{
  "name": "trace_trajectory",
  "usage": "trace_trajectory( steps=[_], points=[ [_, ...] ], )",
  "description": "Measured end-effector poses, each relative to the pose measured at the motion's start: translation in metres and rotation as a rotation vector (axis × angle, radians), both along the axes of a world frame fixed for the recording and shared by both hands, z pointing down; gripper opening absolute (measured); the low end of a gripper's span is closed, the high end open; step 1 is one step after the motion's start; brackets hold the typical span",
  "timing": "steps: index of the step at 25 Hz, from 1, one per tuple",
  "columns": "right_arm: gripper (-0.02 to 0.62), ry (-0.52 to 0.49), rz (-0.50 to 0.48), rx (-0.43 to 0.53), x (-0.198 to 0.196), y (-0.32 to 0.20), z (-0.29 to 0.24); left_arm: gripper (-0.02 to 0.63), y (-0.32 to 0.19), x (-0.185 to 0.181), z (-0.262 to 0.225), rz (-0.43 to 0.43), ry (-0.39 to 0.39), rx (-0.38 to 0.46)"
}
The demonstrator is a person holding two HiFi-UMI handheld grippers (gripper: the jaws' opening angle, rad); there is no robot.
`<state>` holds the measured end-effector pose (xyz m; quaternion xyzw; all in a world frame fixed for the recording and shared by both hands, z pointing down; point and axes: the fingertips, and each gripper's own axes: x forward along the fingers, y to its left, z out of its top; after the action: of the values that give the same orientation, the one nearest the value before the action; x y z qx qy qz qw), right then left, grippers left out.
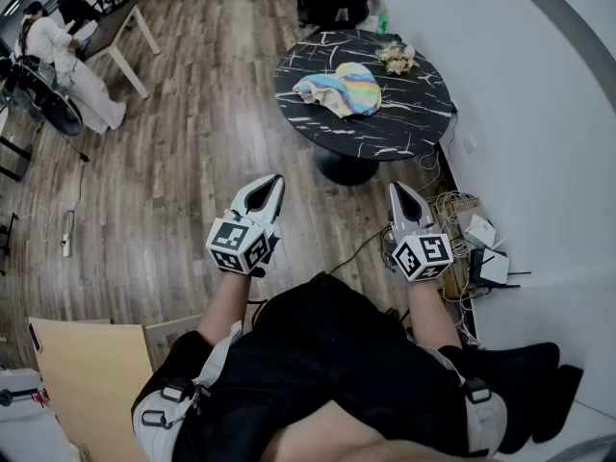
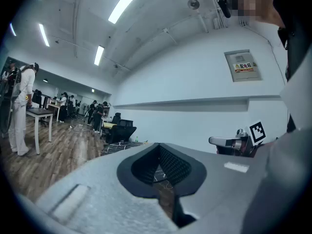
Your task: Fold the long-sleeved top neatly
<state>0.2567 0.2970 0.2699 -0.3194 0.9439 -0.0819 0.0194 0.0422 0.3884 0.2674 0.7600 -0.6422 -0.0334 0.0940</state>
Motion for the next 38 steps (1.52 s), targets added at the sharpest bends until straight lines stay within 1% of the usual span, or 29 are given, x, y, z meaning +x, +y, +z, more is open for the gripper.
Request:
trace_trajectory(
  steps=[6, 13, 18, 20, 21, 22, 23, 24, 25, 26, 28, 31, 35, 38],
  points=[
    [0.003, -0.001, 0.005, -0.006, 0.009, -0.007, 0.003, 0.008, -0.006, 0.006, 0.000, 0.004, -0.013, -0.007],
    [0.003, -0.002, 0.009, -0.004, 0.021, -0.013, 0.004, 0.008, -0.009, 0.023, -0.001, 0.014, -0.019, 0.006],
    [0.003, 0.004, 0.019, 0.013, 0.033, -0.012, 0.007, 0.008, -0.011, 0.032, 0.006, 0.014, -0.027, -0.011],
    [0.005, 0.015, 0.015, 0.039, 0.038, -0.014, 0.007, 0.008, -0.015, 0.035, 0.006, 0.004, -0.039, -0.008],
    [0.008, 0.022, 0.015, 0.058, 0.041, -0.016, 0.006, 0.019, -0.018, 0.036, 0.006, -0.005, -0.045, -0.004],
    [0.058, 0.029, 0.014, 0.076, 0.043, -0.018, 0.006, 0.113, -0.020, 0.037, 0.006, -0.018, -0.050, -0.002],
    [0.130, 0.034, 0.014, 0.091, 0.046, -0.020, 0.005, 0.210, -0.023, 0.038, 0.006, -0.033, -0.053, -0.002],
    [0.185, 0.033, 0.017, 0.103, 0.049, -0.022, 0.003, 0.259, -0.025, 0.039, 0.007, -0.049, -0.056, -0.002],
    [0.225, 0.029, 0.019, 0.110, 0.052, -0.023, 0.002, 0.286, -0.026, 0.040, 0.008, -0.062, -0.057, -0.003],
    [0.249, 0.025, 0.020, 0.112, 0.055, -0.024, 0.001, 0.303, -0.027, 0.042, 0.009, -0.071, -0.056, -0.006],
    [0.262, 0.020, 0.008, 0.106, 0.060, -0.025, 0.002, 0.305, -0.030, 0.046, 0.013, -0.081, -0.051, -0.018],
    [0.264, 0.030, -0.022, 0.090, 0.068, -0.029, 0.011, 0.305, -0.038, 0.058, 0.020, -0.085, -0.052, -0.041],
    [0.262, 0.039, -0.035, 0.047, 0.081, -0.036, 0.028, 0.304, -0.047, 0.077, 0.027, -0.074, -0.080, -0.063],
    [0.262, 0.049, -0.039, 0.018, 0.083, -0.041, 0.036, 0.304, -0.049, 0.080, 0.033, -0.069, -0.088, -0.083]
  ],
)
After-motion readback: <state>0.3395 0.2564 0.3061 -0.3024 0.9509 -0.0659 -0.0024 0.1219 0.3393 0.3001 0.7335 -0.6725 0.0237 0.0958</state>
